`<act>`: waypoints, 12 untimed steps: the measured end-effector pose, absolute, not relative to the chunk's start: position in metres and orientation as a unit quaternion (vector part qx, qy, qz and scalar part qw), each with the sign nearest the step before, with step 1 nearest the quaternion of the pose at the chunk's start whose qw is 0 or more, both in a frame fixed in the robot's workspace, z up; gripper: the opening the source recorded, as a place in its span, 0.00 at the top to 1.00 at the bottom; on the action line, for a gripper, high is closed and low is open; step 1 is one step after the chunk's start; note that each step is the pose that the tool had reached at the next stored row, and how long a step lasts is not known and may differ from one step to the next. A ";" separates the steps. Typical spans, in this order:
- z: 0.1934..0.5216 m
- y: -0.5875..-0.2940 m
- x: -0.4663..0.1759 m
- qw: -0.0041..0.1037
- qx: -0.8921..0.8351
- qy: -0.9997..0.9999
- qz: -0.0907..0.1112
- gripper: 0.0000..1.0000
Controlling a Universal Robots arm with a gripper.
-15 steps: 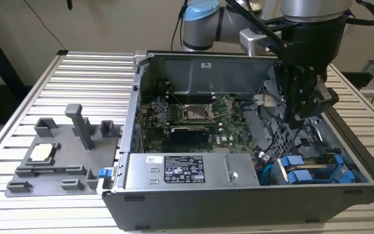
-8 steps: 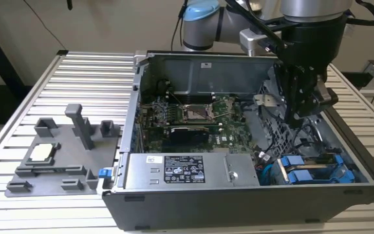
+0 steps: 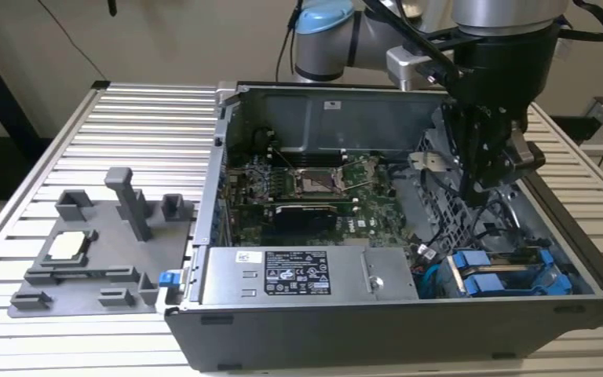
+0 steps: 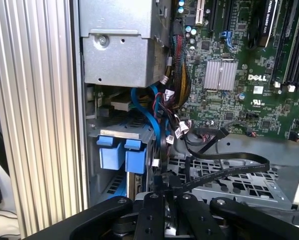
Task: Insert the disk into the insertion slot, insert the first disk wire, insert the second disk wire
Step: 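Insert the second disk wire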
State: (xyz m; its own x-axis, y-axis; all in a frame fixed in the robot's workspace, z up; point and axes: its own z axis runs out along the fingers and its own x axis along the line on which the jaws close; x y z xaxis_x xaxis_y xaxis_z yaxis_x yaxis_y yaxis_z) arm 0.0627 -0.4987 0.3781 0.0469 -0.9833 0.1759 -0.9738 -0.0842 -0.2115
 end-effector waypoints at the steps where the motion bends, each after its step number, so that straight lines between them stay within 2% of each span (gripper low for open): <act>1: 0.378 -0.499 0.063 0.017 -0.723 0.676 -0.138 0.84; 6: 0.378 -0.499 0.063 0.017 -0.723 0.676 -0.138 0.84; 12: 0.378 -0.514 0.069 0.012 -0.724 0.676 -0.133 0.84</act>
State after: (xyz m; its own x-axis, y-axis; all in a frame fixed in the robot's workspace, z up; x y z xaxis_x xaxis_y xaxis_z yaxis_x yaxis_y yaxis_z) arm 0.0694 -0.5139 0.3779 0.0495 -0.9830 0.1768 -0.9768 -0.0846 -0.1967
